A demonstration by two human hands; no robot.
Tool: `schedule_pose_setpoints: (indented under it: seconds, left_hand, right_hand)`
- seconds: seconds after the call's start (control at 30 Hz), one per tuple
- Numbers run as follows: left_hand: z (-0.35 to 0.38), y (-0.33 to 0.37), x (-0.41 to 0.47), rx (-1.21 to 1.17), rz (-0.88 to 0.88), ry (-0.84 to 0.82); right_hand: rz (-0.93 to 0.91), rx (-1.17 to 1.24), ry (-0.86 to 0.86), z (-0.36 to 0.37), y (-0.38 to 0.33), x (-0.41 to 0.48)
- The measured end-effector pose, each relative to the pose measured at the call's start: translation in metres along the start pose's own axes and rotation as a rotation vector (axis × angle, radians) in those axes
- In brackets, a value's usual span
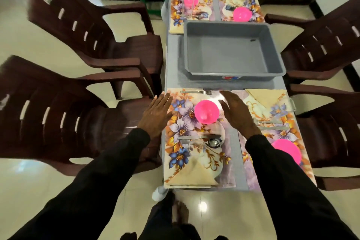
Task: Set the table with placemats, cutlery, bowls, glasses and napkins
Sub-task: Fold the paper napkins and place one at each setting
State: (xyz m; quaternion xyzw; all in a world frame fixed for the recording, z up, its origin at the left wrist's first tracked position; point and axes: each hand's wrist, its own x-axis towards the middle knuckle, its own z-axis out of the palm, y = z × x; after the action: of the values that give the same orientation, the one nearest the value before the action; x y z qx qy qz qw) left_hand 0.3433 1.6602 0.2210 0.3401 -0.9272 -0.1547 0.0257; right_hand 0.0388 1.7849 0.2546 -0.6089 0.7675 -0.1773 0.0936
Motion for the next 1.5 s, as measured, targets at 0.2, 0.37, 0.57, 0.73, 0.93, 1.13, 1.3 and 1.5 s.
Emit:
schedule_pose_setpoints:
  seconds: [0.2,0.37,0.57,0.73,0.93,1.13,1.3,1.5]
  left_hand:
    - [-0.071,0.043,-0.087,-0.056,-0.052,0.160]
    - [-0.095,0.044,-0.171,-0.070,-0.148,0.240]
    - [-0.101,-0.005,-0.272,-0.062,-0.267,0.287]
    - [-0.121,-0.080,-0.354,0.035,-0.277,0.468]
    - [-0.150,-0.224,-0.430,0.022,-0.384,0.529]
    - [-0.195,-0.347,-0.473,0.161,-0.189,0.416]
    - [-0.242,-0.422,-0.466,0.236,-0.066,0.467]
    - [-0.248,-0.530,-0.409,0.264,0.074,0.300]
  right_hand:
    - [-0.088,0.059,0.034,-0.051,-0.063,-0.042]
    - [-0.191,0.116,0.014,-0.056,-0.144,-0.069]
    - [-0.308,0.218,-0.041,-0.027,-0.265,-0.080]
    - [-0.443,0.183,-0.100,0.022,-0.379,-0.072]
    - [-0.470,0.083,-0.086,0.099,-0.518,-0.062]
    - [-0.310,0.096,-0.163,0.168,-0.649,-0.045]
    - [-0.203,0.071,-0.187,0.195,-0.722,-0.019]
    - [0.026,0.108,-0.172,0.235,-0.761,0.034]
